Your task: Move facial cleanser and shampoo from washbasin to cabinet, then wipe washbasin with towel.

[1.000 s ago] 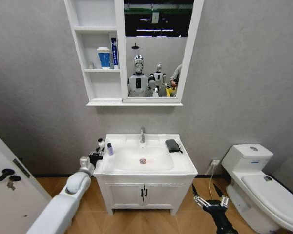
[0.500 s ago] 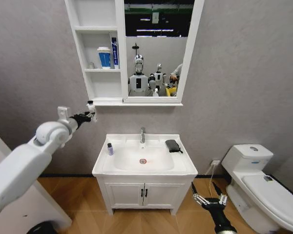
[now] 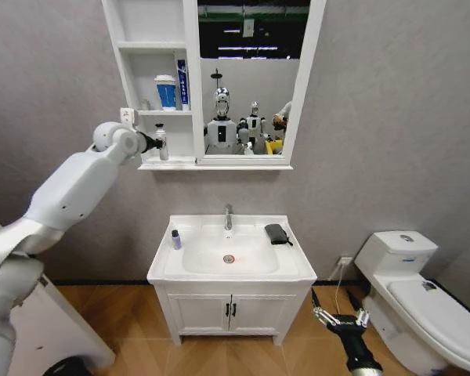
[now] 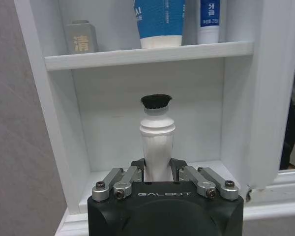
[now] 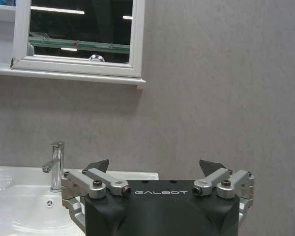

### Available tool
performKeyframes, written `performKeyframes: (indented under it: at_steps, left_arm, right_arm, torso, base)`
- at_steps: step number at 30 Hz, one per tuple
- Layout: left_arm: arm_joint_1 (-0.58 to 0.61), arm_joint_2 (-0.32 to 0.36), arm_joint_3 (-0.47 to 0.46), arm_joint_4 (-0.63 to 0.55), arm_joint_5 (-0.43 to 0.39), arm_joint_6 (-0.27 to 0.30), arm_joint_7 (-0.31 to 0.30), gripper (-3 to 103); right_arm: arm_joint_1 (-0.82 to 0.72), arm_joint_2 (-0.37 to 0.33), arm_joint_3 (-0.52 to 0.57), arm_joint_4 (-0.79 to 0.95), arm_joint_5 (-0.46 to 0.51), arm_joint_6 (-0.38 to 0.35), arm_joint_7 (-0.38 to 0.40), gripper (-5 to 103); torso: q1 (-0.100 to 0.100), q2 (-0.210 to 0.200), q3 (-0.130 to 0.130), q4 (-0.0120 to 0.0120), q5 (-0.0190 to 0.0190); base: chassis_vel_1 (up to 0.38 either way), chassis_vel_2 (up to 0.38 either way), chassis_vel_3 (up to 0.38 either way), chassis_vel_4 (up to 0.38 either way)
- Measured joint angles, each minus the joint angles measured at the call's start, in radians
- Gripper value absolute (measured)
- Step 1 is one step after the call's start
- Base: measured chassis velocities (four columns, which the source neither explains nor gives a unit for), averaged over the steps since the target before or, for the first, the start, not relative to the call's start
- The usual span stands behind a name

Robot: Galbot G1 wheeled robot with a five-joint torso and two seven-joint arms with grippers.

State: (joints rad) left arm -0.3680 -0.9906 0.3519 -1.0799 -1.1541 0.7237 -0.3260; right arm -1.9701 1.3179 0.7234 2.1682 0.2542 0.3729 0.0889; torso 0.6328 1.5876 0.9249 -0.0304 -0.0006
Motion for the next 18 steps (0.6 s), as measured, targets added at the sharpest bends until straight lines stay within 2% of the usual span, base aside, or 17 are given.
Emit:
performKeyframes:
  at_steps: [1, 4, 5, 7, 10, 15, 18]
  left_arm:
    - [0.000, 0.000, 0.000, 0.000, 0.000, 0.000, 0.000, 28]
    - [-0.031, -0.056, -0.009, 0.136, 0.079, -0.033, 0.052, 28]
    - [-0.031, -0.056, -0.009, 0.136, 0.079, -0.033, 0.052, 28]
    - [-0.056, -0.087, -0.020, 0.218, 0.129, -0.052, 0.086, 28]
    - [-0.072, -0.110, -0.028, 0.280, 0.157, -0.064, 0.107, 28]
    - [-0.073, -0.125, -0.033, 0.314, 0.170, -0.075, 0.122, 28]
    - [-0.061, -0.148, -0.057, 0.350, 0.203, -0.103, 0.147, 28]
  right_arm:
    - [0.000, 0.000, 0.000, 0.000, 0.000, 0.000, 0.000, 100]
    - [-0.008, -0.004, 0.010, -0.004, 0.010, 0.009, 0.000, 100]
    - [-0.008, -0.004, 0.010, -0.004, 0.010, 0.009, 0.000, 100]
    - [-0.007, -0.007, 0.014, -0.004, 0.018, 0.009, 0.001, 100]
    - [-0.004, -0.009, 0.015, -0.003, 0.021, 0.009, 0.003, 100]
    - [-0.002, -0.009, 0.014, -0.003, 0.021, 0.009, 0.004, 100]
    - [0.002, -0.013, 0.013, -0.004, 0.021, 0.007, 0.008, 100]
  torso:
    - [0.000, 0.000, 0.000, 0.0000, 0.0000]
    - [0.000, 0.000, 0.000, 0.0000, -0.0001]
    - [0.000, 0.000, 0.000, 0.0000, -0.0001]
    - [0.000, 0.000, 0.000, 0.0001, 0.0001]
    - [0.000, 0.000, 0.000, 0.0003, 0.0001]
    - [0.000, 0.000, 0.000, 0.0002, 0.0000]
    - [0.000, 0.000, 0.000, 0.0001, -0.0001]
  base:
    - [0.000, 0.000, 0.000, 0.000]
    - [0.000, 0.000, 0.000, 0.000]
    - [0.000, 0.000, 0.000, 0.000]
    - [0.000, 0.000, 0.000, 0.000]
    - [0.000, 0.000, 0.000, 0.000]
    - [0.000, 0.000, 0.000, 0.000]
    - [0.000, 0.000, 0.000, 0.000]
